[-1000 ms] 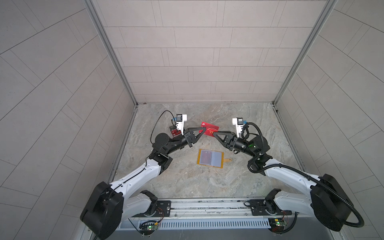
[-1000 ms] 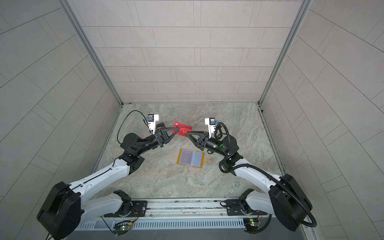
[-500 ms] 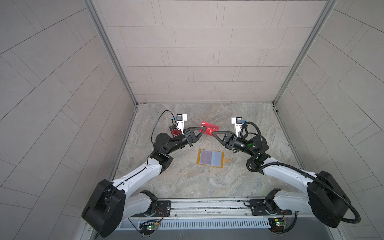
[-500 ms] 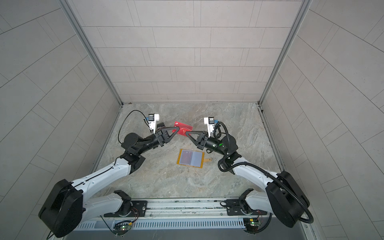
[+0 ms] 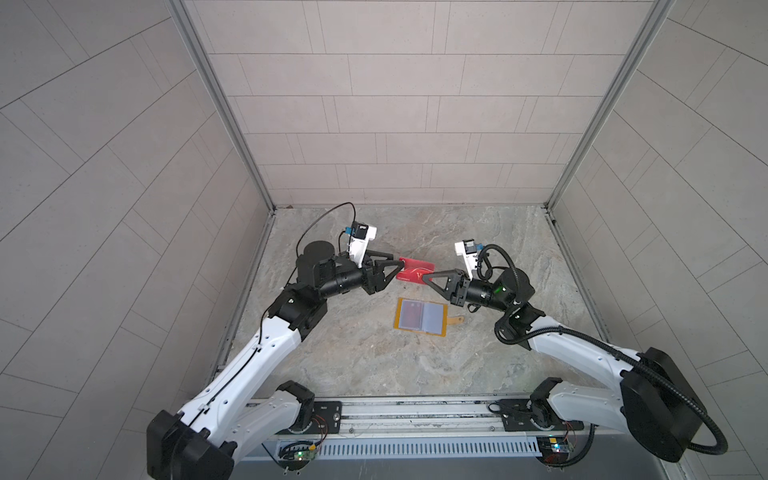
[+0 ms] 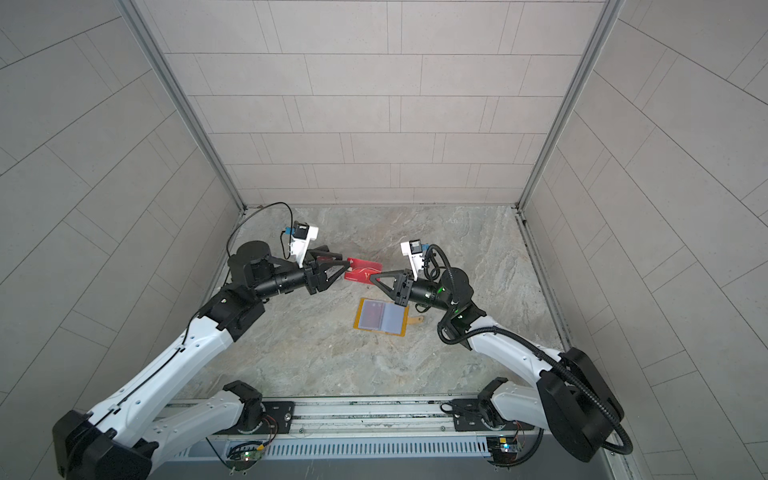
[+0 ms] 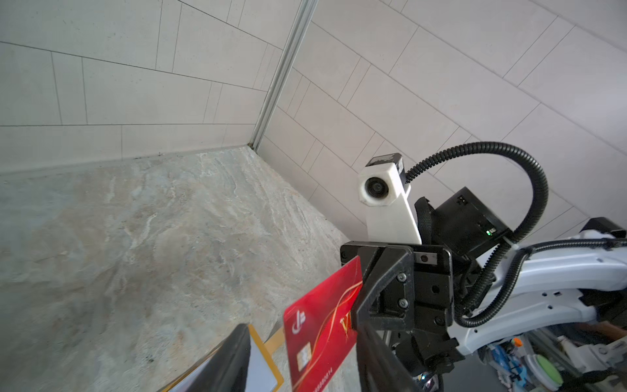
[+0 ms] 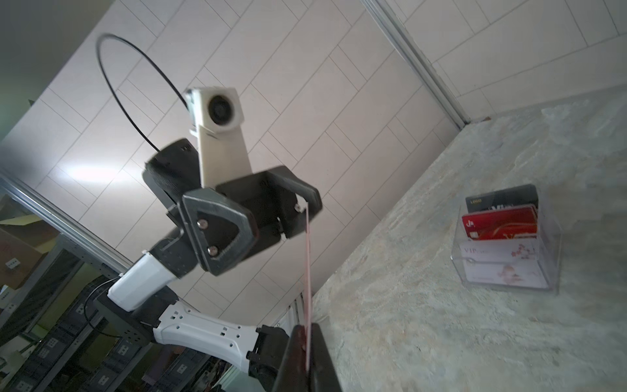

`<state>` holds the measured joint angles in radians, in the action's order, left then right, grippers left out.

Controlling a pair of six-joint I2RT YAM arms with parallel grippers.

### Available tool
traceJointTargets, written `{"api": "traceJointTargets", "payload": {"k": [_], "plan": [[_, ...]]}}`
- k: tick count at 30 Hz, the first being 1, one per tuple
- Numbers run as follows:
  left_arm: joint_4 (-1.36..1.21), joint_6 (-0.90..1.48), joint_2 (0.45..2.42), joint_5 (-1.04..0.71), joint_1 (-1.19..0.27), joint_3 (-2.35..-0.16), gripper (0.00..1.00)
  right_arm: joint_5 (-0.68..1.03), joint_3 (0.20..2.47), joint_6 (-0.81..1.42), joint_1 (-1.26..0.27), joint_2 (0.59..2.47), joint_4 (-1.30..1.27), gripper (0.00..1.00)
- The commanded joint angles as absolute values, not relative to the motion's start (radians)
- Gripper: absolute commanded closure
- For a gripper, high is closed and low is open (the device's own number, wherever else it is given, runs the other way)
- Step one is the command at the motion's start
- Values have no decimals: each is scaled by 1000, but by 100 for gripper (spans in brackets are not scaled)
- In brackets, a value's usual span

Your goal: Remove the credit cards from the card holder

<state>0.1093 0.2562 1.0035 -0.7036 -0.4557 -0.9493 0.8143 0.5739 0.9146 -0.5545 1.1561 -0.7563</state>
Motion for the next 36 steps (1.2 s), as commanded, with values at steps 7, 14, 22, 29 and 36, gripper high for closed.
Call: {"api": "traceJointTargets", "payload": {"k": [7, 14, 22, 29, 36], "plan": [[747, -230, 1068, -789, -460, -1128, 51, 994, 735, 394, -583, 1052, -44, 100], [886, -343, 1179, -872, -491, -1232, 57, 1026, 838, 193, -648, 1093, 189, 100], [1017, -451, 1264, -930, -552, -1291, 70, 1044, 873, 179, -670, 1144, 170, 100], [1029, -465, 1282, -952, -565, -1294, 79, 1050, 884, 174, -672, 1152, 163, 100], [1039, -483, 1291, -972, -565, -1295, 95, 1050, 888, 179, -674, 1164, 156, 100]]}}
